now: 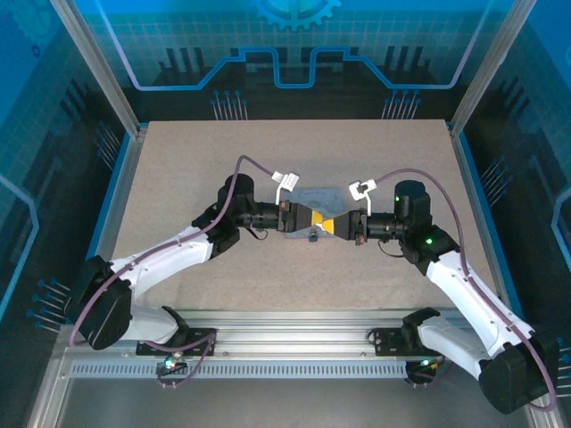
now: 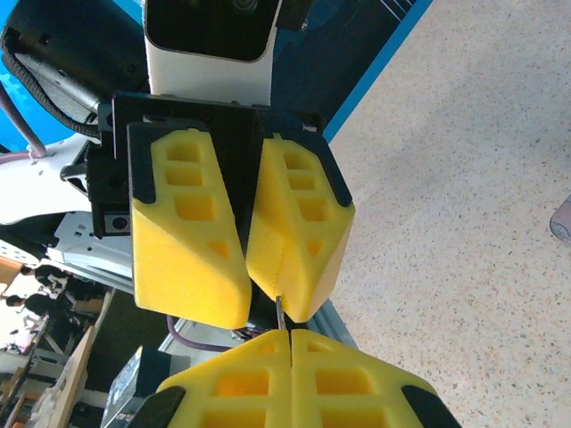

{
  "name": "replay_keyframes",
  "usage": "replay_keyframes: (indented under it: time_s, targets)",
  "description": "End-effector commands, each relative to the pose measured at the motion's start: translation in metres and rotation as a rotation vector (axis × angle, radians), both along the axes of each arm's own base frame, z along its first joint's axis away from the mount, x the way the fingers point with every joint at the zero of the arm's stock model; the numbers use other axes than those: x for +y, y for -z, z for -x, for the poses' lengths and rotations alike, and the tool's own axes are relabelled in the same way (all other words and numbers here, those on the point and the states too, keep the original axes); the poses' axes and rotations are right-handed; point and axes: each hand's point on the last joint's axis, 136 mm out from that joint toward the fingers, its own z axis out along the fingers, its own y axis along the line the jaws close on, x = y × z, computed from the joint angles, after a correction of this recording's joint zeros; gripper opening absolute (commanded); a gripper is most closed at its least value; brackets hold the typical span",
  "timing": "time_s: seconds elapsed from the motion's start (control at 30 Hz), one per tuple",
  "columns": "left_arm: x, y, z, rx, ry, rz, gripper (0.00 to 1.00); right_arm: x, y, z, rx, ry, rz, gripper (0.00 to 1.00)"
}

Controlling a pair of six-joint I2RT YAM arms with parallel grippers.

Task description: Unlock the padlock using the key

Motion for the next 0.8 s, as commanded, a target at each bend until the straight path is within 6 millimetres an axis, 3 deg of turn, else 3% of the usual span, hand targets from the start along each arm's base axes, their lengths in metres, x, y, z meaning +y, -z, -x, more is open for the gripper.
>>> replay_keyframes:
  time_s: [0.0, 0.2, 0.37, 0.47, 0.63, 0.77]
  targets:
    - [-0.003, -0.007, 0.004, -0.04, 0.035, -0.007, 0.19, -0.001, -0.013, 0.0, -0.02, -0.005, -0.019, 0.0]
    - [-0.002, -0.007, 0.005, -0.047, 0.035, -0.006, 0.16, -0.002, -0.013, -0.001, -0.014, -0.004, -0.017, 0.0]
    - [-0.001, -0.005, 0.005, -0.045, 0.036, -0.013, 0.01, -0.003, -0.011, -0.001, -0.01, -0.002, -0.015, 0.0]
    - [-0.001, -0.004, 0.005, -0.042, 0.035, -0.015, 0.0, -0.004, -0.012, -0.002, -0.006, 0.002, -0.017, 0.0]
    - [0.0, -0.009, -0.001, -0.044, -0.006, 0.006, 0.0, -0.007, -0.023, -0.007, -0.028, 0.065, -0.061, 0.37]
    - [0.0, -0.016, -0.002, -0.047, -0.02, 0.032, 0.0, -0.01, -0.033, -0.007, -0.061, 0.132, -0.109, 0.45]
